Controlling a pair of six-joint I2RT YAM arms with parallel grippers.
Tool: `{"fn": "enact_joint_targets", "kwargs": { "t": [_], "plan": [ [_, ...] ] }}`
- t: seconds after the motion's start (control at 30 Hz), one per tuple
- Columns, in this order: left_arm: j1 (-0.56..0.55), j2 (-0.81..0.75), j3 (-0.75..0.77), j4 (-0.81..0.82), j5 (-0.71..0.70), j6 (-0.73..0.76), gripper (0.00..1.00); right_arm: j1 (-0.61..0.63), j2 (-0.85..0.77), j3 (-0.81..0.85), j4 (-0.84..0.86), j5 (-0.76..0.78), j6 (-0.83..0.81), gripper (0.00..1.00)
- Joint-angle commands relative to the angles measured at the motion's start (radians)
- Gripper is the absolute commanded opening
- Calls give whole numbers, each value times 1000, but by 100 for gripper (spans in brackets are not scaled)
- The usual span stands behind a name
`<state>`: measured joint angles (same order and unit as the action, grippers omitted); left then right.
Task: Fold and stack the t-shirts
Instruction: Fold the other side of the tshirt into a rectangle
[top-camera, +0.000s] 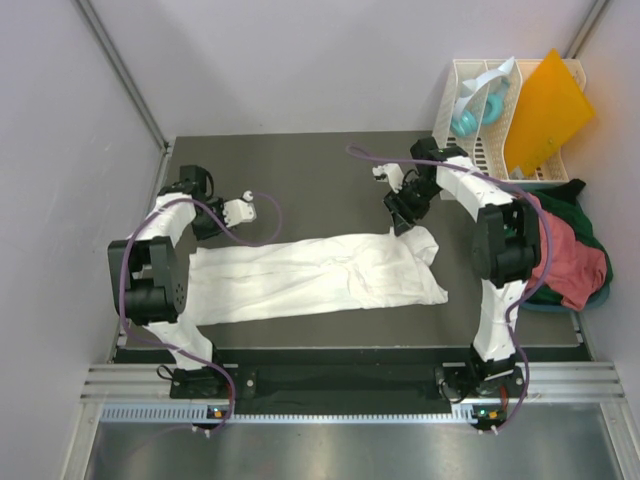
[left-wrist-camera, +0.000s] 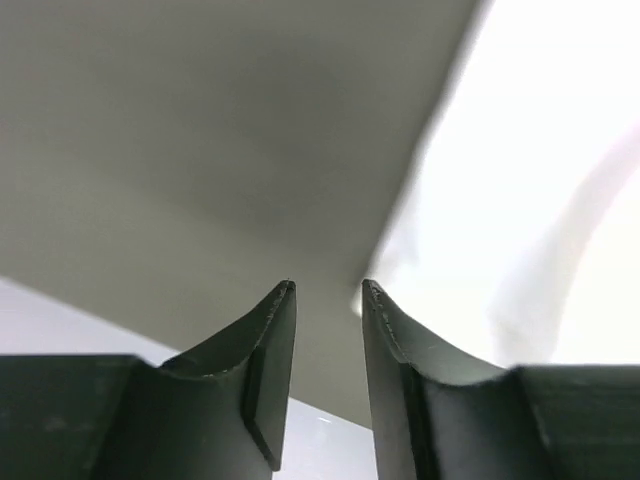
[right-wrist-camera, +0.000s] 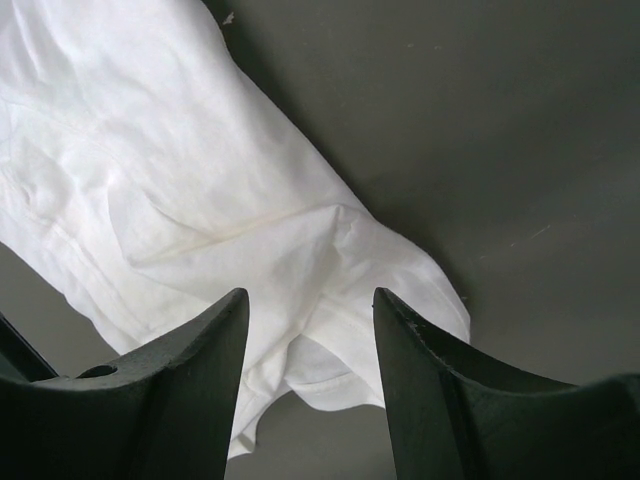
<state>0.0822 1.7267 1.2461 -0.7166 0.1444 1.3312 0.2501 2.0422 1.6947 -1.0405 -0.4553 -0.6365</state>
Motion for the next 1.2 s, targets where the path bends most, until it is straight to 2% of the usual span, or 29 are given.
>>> {"fn": "enact_joint_targets", "kwargs": {
  "t": [0.0,0.4,0.87,1.07,1.1,1.17],
  "plan": [
    [-4,23,39,-188,35,53,34,-3,-66,3,0,-2,-20,53],
    [-6,122,-56,-15,-72,33,34,-2,-21,14,53,-34,15,52],
    [-10,109,-66,-6,-83,20,34,52,52,-3,125,-71,60,40],
    [-12,96,-73,-6,-81,16,35,63,69,-3,151,-54,75,27],
    [-12,93,-76,-4,-81,16,35,64,75,-3,151,-49,75,21],
    [-12,88,-79,-6,-80,17,35,63,76,-9,152,-34,69,18]
  ]
}}
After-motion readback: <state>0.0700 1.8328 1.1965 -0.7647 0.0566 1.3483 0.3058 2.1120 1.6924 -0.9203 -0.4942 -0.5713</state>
